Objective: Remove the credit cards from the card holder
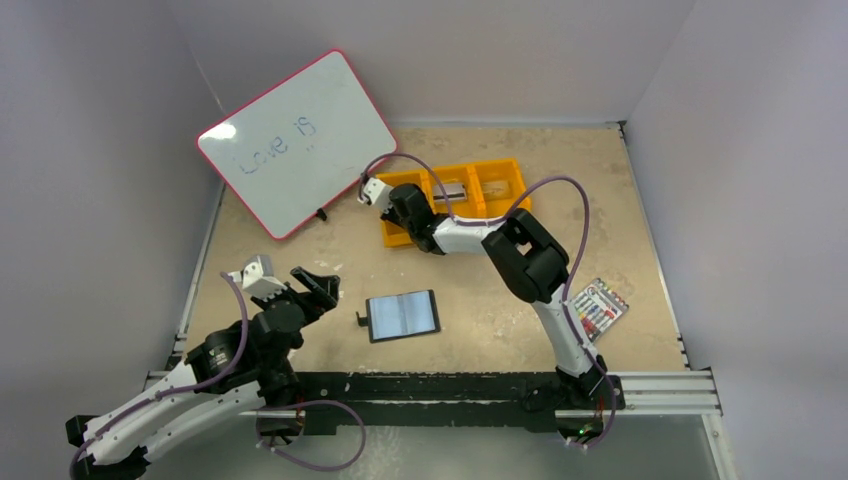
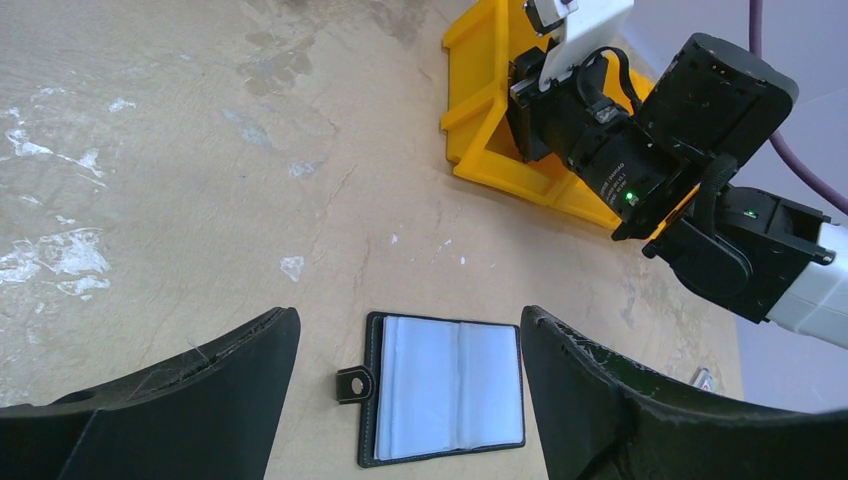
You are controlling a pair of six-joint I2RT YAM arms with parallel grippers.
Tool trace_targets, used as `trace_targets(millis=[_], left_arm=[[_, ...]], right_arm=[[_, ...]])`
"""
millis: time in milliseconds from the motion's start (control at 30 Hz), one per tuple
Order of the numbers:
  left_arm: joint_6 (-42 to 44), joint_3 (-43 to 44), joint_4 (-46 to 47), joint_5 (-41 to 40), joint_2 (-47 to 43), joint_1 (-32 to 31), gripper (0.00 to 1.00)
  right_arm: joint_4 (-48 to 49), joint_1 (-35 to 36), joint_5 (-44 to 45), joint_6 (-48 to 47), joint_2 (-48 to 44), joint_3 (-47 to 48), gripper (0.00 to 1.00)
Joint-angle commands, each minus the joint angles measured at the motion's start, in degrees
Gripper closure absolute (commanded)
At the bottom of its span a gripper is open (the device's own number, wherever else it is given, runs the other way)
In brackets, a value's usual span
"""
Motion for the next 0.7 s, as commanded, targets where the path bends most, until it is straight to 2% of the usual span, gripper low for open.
trace_targets(millis=[0,133,267,500,667], left_arm=[[-0.1,0.6,1.2,-0.5,0.7,-0.3,0.2],[-0.2,0.6,1.2,-0.7,0.7,-0.3,0.2],[-0.1,0.6,1.1,-0.7,0.9,-0.3,0.2],[-0.1,0.8,1.1,-0.5,1.0,-0.3,0.2],[-0.2,1.0,1.1,-0.5,1.4,-0.2,0.2]], right_arm=[[4.3,-0.2,3.4,-3.3,-3.4,-0.9,0.9],[3.7,-0.2,1.1,-1.6,-4.7,-1.1,0.85],[1.4,-0.4,-1.3,5.5,-6.7,-0.6,0.73],[1.4,-0.5,-4.1,13.7,-11.7,-1.2,0.65],[2.6,-0.5,-2.8,17.8,-19.1,-5.3,0.63]])
